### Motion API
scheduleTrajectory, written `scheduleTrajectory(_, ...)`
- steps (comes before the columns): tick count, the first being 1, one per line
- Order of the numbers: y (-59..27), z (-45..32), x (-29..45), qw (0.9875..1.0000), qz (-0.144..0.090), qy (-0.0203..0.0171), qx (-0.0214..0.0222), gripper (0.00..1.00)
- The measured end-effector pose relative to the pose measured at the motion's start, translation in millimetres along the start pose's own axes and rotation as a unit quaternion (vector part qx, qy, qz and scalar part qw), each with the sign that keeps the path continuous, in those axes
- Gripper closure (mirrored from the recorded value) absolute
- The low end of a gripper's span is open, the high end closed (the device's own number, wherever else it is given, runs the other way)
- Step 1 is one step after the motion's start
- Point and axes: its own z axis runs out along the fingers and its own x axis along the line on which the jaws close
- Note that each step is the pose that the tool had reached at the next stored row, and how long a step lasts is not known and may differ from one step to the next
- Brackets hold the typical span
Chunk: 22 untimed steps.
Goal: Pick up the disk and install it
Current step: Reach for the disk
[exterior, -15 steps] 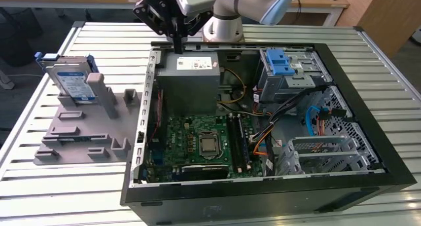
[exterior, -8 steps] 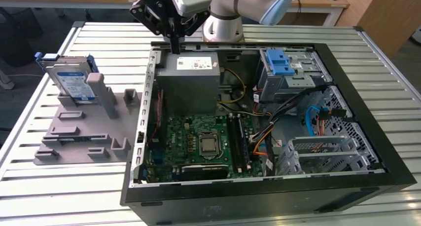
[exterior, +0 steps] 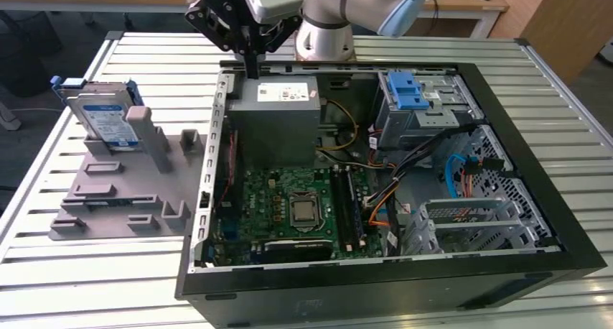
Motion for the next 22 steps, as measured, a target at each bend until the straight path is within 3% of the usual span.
scheduleTrajectory(14, -0.1, 0.1, 10.4, 1.0, 0.0, 0.0, 0.0, 0.89)
scheduleTrajectory(22, 0.6, 0.1, 20.3, 1.0, 0.0, 0.0, 0.0, 0.89)
